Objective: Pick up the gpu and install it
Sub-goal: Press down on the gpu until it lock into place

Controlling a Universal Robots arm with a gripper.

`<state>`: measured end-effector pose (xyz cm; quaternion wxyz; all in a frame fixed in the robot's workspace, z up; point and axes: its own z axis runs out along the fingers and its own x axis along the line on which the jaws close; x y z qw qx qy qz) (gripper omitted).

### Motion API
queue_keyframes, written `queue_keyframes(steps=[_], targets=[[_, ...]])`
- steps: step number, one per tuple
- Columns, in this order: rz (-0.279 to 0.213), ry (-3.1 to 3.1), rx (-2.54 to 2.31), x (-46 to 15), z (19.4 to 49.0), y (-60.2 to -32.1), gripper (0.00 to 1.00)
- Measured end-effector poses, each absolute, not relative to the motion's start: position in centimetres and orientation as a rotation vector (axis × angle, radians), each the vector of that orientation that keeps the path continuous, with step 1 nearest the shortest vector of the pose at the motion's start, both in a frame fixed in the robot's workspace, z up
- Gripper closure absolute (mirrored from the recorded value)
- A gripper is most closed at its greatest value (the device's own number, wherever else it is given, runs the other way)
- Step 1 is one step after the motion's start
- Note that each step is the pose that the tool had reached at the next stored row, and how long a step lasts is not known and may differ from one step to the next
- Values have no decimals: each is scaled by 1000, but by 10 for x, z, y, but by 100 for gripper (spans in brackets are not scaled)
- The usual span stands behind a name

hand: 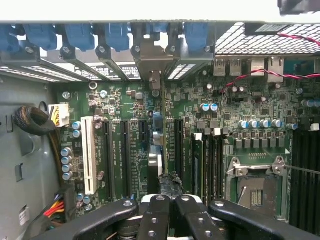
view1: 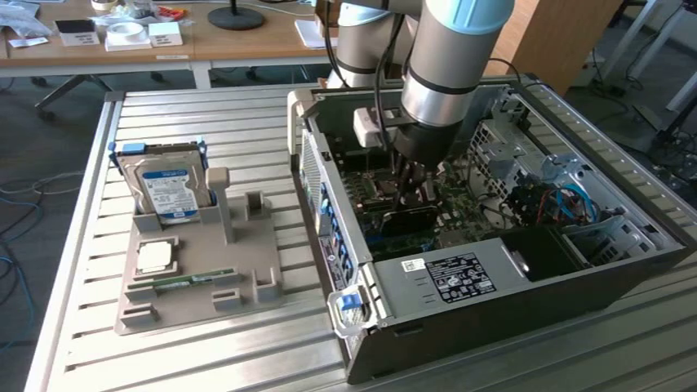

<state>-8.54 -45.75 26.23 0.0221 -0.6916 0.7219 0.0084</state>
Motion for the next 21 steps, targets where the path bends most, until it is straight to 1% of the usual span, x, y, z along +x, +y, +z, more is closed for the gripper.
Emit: queue_keyframes(steps=[21], targets=[[26,2237,-2142,-87,261,-458,89]])
